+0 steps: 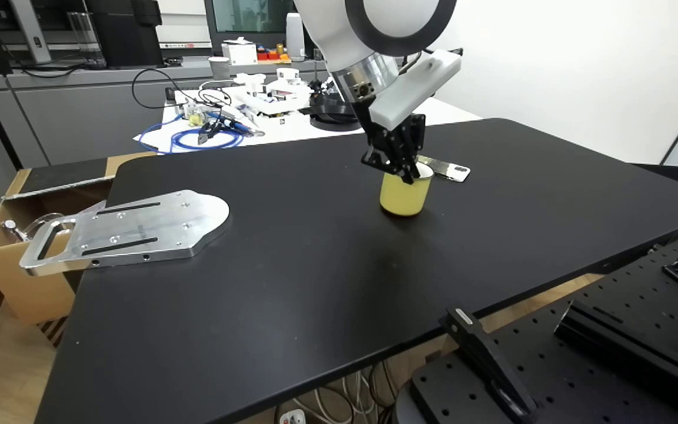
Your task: Use the brush to scrub the inside of the jar
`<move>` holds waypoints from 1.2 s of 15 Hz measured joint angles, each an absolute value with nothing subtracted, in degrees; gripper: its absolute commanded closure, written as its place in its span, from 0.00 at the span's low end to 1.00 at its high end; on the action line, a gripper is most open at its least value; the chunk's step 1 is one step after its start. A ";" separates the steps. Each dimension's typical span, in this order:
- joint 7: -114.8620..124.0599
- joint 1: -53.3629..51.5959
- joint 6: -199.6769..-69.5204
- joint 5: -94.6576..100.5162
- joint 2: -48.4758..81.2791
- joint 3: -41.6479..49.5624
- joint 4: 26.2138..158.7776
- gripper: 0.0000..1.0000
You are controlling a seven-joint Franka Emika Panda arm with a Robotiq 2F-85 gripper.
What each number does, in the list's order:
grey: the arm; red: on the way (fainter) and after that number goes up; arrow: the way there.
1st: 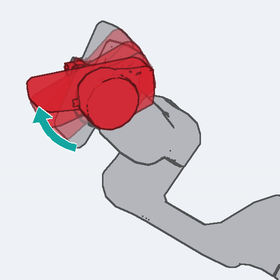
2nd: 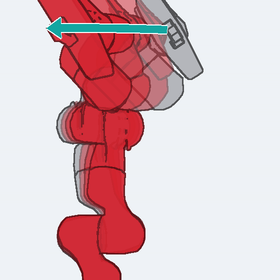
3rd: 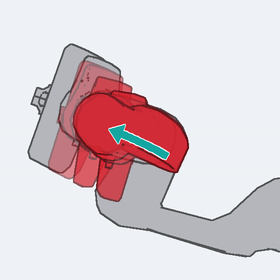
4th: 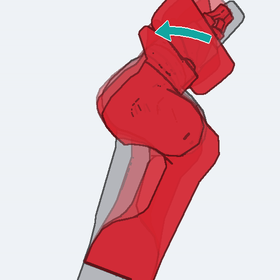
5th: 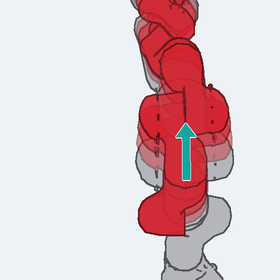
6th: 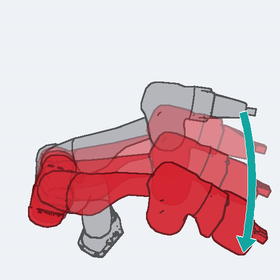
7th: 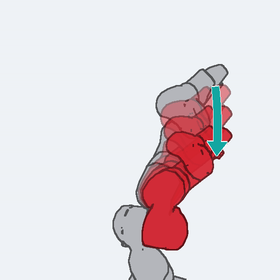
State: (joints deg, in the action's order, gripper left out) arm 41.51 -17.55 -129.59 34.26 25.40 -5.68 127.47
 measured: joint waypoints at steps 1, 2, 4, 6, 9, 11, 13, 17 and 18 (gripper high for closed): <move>41.29 -17.59 -129.31 33.87 25.40 -5.62 127.17 0.97; 41.04 -17.61 -128.98 33.56 25.37 -5.61 126.82 0.97; 40.48 -17.68 -128.12 32.76 25.13 -5.61 126.02 0.97; 39.97 -17.79 -127.01 32.03 24.84 -5.61 124.99 0.97; 39.28 -17.93 -125.64 31.11 24.64 -5.61 123.72 0.97; 39.06 -18.07 -124.86 30.49 24.56 -5.61 123.08 0.97; 38.64 -18.26 -123.77 29.91 24.41 -5.61 122.13 0.97; 37.41 -18.67 -120.74 28.68 23.13 -5.62 119.99 0.97; 36.99 -18.73 -119.98 28.15 22.55 -5.63 119.48 0.97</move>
State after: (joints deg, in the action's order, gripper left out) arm 36.99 -18.73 -119.98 28.15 22.55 -5.63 119.48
